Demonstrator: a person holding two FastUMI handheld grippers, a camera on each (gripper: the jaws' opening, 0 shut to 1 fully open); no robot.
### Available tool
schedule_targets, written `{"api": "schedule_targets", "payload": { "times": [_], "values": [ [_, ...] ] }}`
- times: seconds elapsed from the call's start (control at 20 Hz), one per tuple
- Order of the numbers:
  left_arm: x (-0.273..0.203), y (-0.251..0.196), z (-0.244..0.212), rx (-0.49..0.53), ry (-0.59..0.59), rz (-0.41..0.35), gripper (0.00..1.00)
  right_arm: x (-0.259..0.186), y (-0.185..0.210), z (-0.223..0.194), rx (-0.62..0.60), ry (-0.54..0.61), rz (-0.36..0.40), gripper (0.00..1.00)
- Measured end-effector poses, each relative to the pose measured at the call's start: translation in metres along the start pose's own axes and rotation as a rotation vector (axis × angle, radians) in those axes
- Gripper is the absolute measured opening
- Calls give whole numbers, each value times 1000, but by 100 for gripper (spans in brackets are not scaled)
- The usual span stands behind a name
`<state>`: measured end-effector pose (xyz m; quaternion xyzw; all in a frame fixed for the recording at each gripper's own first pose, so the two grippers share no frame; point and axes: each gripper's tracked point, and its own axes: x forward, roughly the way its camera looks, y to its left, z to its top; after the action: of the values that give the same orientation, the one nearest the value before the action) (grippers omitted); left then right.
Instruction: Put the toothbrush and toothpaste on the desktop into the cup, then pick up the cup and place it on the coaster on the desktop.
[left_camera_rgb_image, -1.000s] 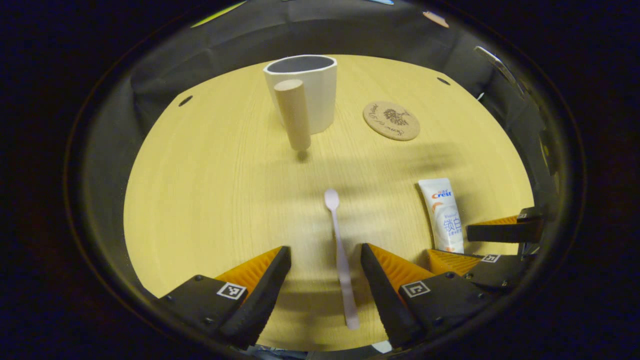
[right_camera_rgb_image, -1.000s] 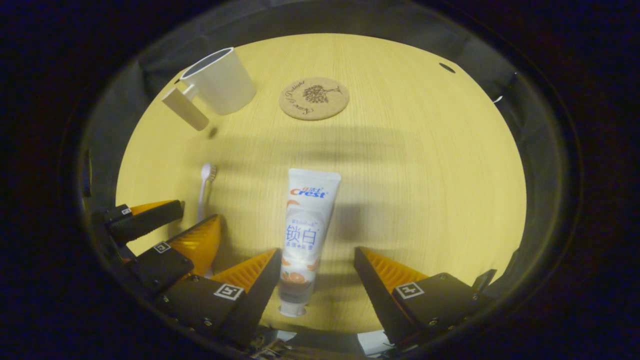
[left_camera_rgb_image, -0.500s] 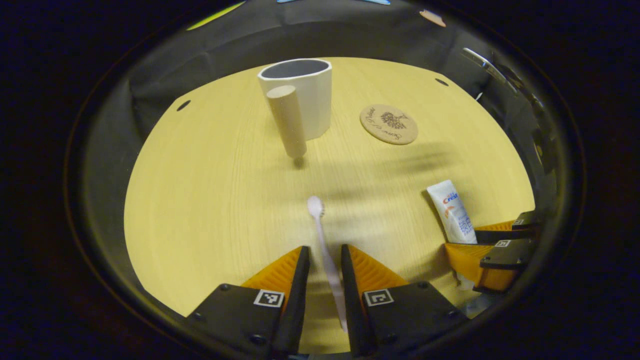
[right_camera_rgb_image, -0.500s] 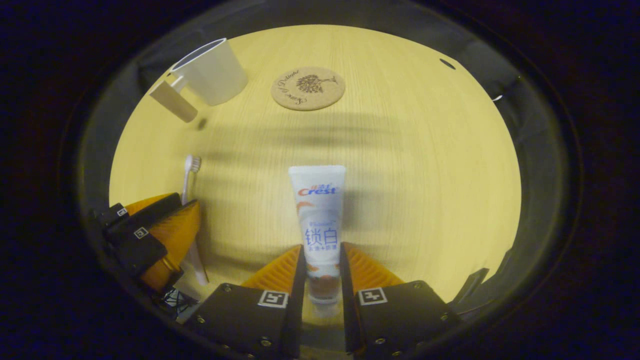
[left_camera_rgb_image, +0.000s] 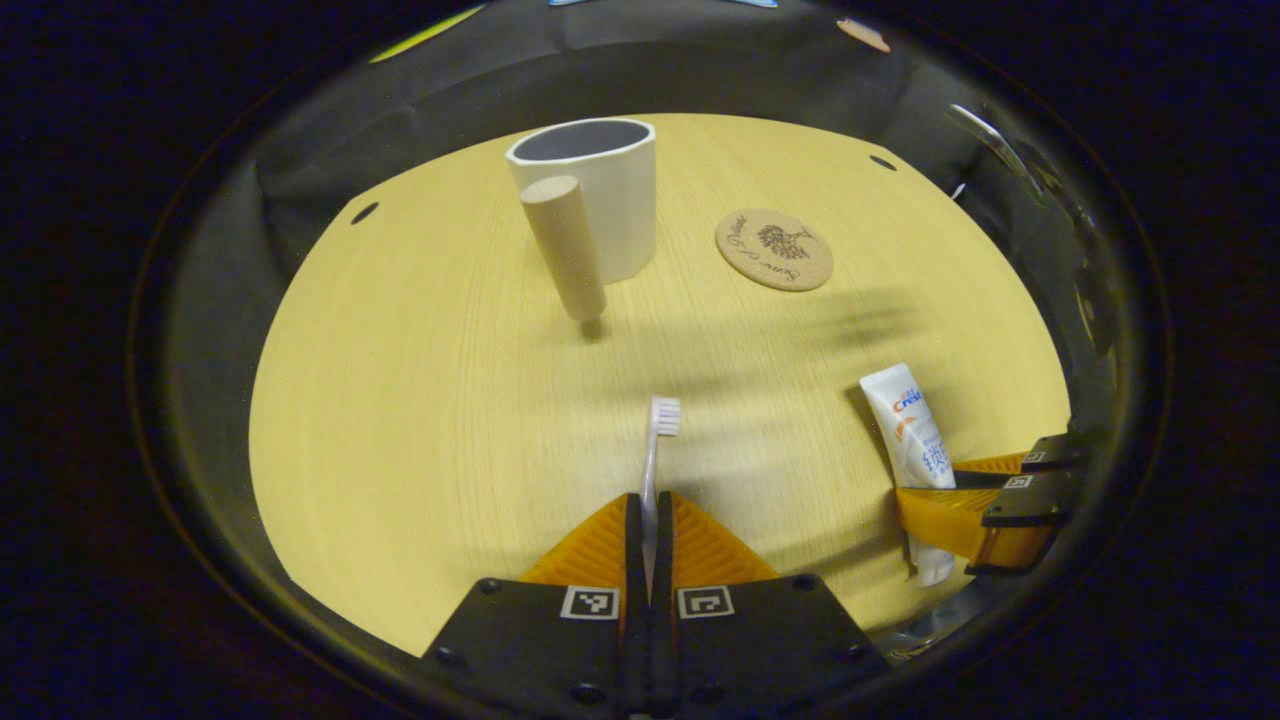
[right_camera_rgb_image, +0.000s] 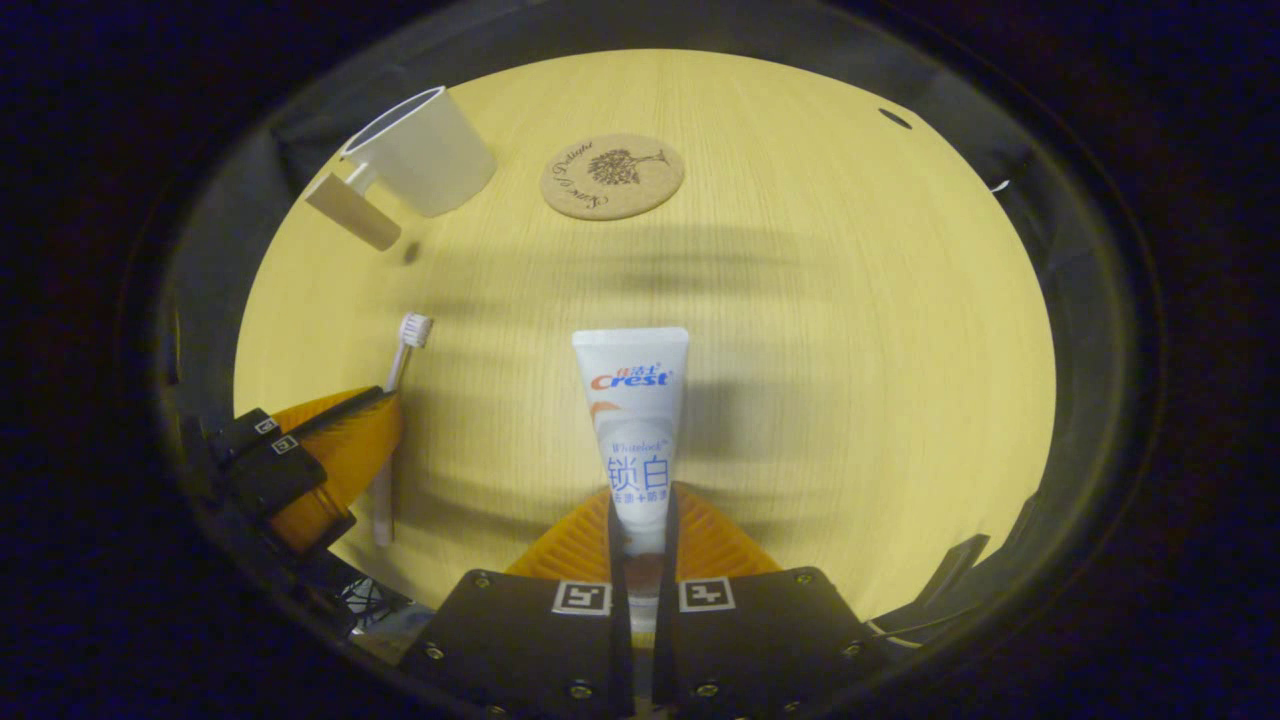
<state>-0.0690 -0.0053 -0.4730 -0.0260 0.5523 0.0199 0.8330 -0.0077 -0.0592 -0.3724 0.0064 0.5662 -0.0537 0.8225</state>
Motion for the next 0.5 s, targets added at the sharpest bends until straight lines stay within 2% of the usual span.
{"api": "schedule_targets", "payload": {
  "times": [0.2,0.5],
  "values": [
    [-10,-2,4,-7,-31,-32,7,-3,0,-3,23,-16,17,10],
    [-75,5,56,-130,-194,-98,7,-28,-4,10,65,-92,46,10]
  ]
}}
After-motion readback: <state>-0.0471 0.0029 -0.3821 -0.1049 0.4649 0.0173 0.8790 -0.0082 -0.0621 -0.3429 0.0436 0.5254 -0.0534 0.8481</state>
